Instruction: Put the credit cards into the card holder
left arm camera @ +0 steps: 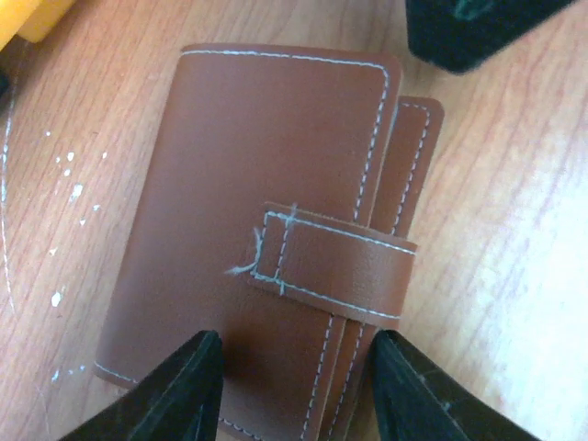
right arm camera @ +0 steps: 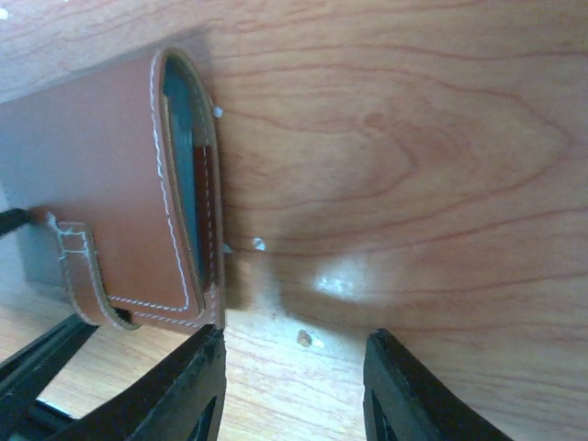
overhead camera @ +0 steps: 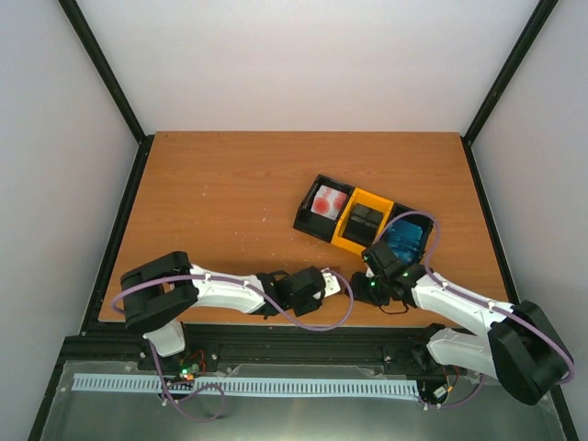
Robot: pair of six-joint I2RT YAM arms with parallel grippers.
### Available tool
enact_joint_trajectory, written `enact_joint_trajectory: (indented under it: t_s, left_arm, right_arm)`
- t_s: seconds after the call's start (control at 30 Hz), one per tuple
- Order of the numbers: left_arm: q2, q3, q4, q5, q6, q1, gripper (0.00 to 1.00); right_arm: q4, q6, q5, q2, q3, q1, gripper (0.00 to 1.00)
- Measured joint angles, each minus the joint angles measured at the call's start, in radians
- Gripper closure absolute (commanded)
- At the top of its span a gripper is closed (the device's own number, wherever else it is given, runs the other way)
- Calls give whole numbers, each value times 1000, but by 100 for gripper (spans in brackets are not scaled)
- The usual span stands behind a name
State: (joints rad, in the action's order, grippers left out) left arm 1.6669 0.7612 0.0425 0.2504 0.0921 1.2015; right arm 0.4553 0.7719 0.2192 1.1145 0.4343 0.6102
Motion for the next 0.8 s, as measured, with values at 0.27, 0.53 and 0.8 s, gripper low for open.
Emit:
enact_joint_trajectory:
  t_s: [0.27,0.53,0.8]
  left_arm:
    - [23,31,20,-5,-5,6,75]
    - [-18,51,105,-140,-86,-31,83]
    - [-105,57,161,-354,-158,-155,86]
  right_arm:
    - [-82,-20,121,10,-5,-67,59]
    - [-161,19,226,-76,-26,-137,52]
    - [-235,124,274,-66,-50,-148,46]
